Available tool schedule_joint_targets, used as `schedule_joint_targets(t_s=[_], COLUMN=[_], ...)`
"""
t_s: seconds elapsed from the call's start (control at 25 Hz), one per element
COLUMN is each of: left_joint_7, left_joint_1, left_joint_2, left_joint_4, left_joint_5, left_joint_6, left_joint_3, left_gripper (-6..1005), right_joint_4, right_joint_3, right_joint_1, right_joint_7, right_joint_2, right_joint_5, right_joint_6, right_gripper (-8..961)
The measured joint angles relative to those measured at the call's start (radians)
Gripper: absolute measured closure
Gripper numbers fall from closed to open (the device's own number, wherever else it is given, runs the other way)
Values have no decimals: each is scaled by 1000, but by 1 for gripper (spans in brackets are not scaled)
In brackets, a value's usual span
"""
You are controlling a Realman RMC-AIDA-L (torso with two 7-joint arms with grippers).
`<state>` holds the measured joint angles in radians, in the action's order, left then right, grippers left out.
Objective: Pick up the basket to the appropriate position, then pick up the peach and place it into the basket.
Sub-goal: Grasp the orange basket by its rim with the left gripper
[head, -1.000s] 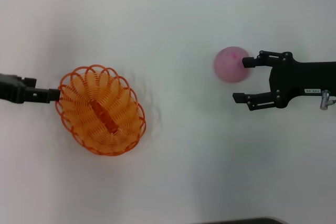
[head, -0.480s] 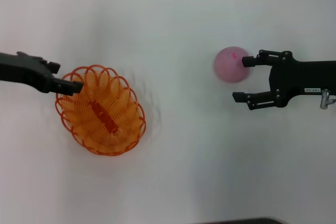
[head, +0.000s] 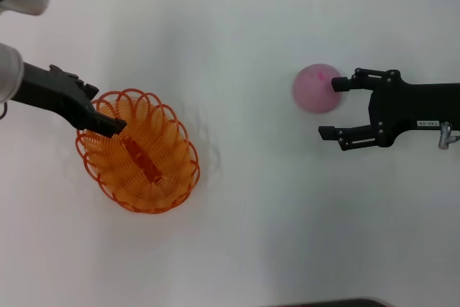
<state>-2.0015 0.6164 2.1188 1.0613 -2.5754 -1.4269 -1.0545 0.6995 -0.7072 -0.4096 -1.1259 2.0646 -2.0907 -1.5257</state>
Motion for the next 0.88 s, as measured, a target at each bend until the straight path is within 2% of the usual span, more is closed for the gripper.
schedule_joint_targets(t_s=[0.28,0.44,0.6,0.88], left_joint_7=[0,0,-2,-7], left_joint_1=[31,33,33,34], left_joint_2=[19,25,40,43], left_joint_4=[-5,-19,-24,-25], left_joint_5=[-94,-124,-156,-160], left_joint_6=[48,82,104,109], left_joint_3=[-30,-71,-83,-84], left_gripper=[134,134,136,158], right_joint_4=[0,0,0,0], right_joint_3=[0,1,1,0], right_joint_1=[0,1,1,0], right_joint_7=[0,0,0,0], right_joint_2=[0,0,0,0], right_joint_5=[0,0,0,0], right_joint_6=[0,0,1,3], right_gripper=[31,32,32,34])
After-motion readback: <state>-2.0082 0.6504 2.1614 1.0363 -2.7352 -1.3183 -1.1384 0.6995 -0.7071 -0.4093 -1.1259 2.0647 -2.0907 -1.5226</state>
